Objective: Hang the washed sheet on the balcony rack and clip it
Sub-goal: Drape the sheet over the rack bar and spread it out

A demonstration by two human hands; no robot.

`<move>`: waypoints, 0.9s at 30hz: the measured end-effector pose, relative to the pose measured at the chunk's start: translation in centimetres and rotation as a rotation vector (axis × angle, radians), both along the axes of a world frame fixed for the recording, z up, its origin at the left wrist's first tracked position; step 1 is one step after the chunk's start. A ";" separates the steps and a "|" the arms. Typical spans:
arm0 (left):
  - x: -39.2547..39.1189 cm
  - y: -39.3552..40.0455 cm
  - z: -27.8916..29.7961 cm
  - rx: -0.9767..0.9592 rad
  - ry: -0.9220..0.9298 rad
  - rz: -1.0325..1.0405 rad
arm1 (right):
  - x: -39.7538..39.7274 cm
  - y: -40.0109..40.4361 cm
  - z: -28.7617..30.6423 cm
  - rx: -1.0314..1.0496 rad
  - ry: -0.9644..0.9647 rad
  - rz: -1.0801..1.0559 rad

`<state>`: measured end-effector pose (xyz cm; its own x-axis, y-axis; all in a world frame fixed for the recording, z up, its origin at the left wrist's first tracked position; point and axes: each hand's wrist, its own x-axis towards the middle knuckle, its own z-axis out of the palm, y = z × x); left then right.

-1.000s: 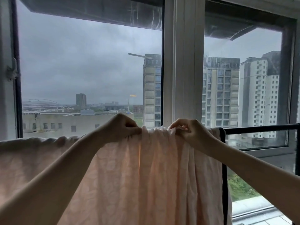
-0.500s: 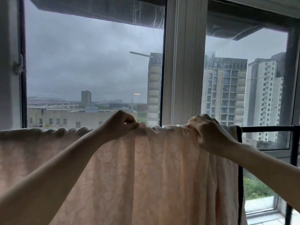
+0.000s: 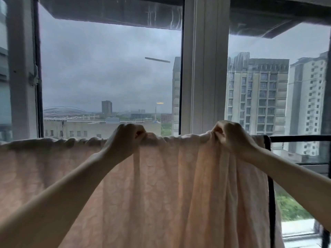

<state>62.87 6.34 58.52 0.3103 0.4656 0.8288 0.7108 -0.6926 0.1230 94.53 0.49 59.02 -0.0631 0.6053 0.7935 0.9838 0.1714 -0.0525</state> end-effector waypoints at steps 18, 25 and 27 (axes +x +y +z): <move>8.0 -2.1 -1.2 0.221 0.175 -0.084 | -2.1 -1.7 -1.6 -0.020 -0.205 0.046; 6.7 -0.4 -1.5 0.264 0.079 -0.045 | 2.7 -3.0 -1.0 -0.065 -0.317 -0.152; 6.6 -0.3 -1.6 0.255 0.055 -0.031 | 3.3 -3.0 -1.3 -0.052 -0.312 -0.175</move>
